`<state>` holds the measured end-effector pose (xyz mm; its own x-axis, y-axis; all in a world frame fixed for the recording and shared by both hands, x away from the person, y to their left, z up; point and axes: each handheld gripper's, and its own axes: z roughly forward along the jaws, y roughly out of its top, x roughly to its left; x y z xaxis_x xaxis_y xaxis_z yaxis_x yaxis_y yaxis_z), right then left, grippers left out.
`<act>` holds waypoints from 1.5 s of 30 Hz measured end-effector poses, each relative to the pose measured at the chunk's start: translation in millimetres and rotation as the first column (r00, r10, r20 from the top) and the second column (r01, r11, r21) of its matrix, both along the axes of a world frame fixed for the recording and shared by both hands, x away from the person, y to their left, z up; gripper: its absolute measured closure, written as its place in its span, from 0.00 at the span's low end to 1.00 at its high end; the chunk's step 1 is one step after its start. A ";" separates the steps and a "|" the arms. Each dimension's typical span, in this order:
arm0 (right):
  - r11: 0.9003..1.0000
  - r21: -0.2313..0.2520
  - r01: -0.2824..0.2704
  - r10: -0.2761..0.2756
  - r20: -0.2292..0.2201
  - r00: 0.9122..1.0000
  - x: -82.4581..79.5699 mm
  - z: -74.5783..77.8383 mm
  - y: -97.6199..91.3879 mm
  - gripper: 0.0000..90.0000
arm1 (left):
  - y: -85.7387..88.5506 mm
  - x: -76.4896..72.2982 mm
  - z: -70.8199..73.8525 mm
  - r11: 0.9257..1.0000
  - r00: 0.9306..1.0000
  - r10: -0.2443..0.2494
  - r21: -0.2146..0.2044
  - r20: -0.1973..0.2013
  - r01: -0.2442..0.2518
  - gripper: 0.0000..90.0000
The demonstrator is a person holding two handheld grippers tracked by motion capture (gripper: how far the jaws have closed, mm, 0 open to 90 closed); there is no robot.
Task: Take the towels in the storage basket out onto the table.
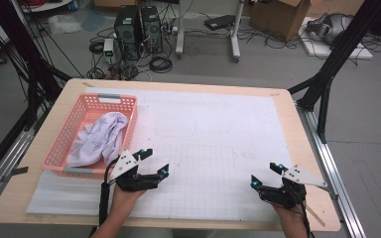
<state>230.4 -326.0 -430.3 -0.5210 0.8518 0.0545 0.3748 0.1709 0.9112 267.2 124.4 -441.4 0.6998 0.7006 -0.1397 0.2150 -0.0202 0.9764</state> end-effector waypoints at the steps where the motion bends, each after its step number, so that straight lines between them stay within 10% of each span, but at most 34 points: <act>1: 1.000 -0.001 -0.001 0.001 0.002 1.000 0.4 -0.3 -0.4 0.16 | 0.0 0.0 0.0 1.000 1.000 0.000 0.000 0.000 0.000 0.20; 21: 1.000 -0.002 -0.024 0.024 -0.014 1.000 -3.5 -2.6 3.1 0.16 | -1.7 1.4 8.5 1.000 1.000 -0.013 -0.016 -0.004 0.013 0.22; 45: 0.999 -0.013 -0.042 0.042 -0.017 0.999 -5.4 -1.6 4.9 0.17 | 53.8 15.3 87.3 0.998 0.997 0.069 0.011 0.037 -0.070 0.20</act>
